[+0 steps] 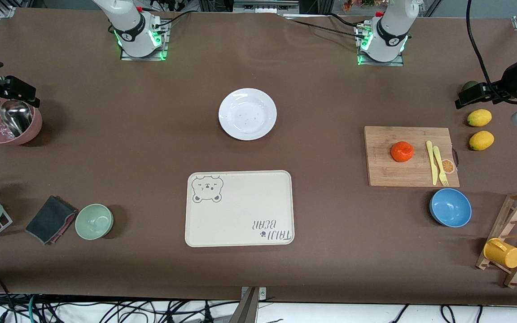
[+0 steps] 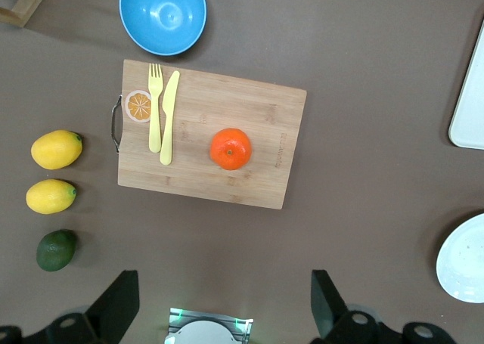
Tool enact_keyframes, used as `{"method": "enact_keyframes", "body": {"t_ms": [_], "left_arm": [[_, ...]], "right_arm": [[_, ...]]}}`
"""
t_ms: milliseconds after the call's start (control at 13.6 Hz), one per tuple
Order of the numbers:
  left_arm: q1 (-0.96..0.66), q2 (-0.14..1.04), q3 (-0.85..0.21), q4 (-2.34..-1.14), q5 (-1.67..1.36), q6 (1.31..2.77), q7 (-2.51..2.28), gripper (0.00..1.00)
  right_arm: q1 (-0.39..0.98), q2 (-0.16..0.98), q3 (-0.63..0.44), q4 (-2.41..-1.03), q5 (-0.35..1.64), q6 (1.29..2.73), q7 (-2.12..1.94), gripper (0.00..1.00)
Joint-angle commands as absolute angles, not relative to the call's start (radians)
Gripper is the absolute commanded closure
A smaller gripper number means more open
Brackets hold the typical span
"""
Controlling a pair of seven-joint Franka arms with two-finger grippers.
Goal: Place orange and plate with both arms
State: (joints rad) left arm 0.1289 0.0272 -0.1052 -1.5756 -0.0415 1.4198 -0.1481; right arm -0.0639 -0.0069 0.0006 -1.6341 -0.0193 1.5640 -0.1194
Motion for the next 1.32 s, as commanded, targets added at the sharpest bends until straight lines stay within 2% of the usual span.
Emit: {"method": "enact_keyframes", "body": {"t_ms": [0, 1251], "left_arm": [[0.133, 0.031, -0.104, -1.56, -0.054, 1.408, -0.137, 0.0], [0.117, 0.046, -0.117, -1.58, -0.054, 1.385, -0.141, 0.0]], "right_arm": [[-0.071, -0.011, 0.011, -1.635, -0.025, 1.563, -0.115, 0.0], [-0.071, -0.011, 0.011, -1.635, -0.025, 1.557, -0.126, 0.0]]}}
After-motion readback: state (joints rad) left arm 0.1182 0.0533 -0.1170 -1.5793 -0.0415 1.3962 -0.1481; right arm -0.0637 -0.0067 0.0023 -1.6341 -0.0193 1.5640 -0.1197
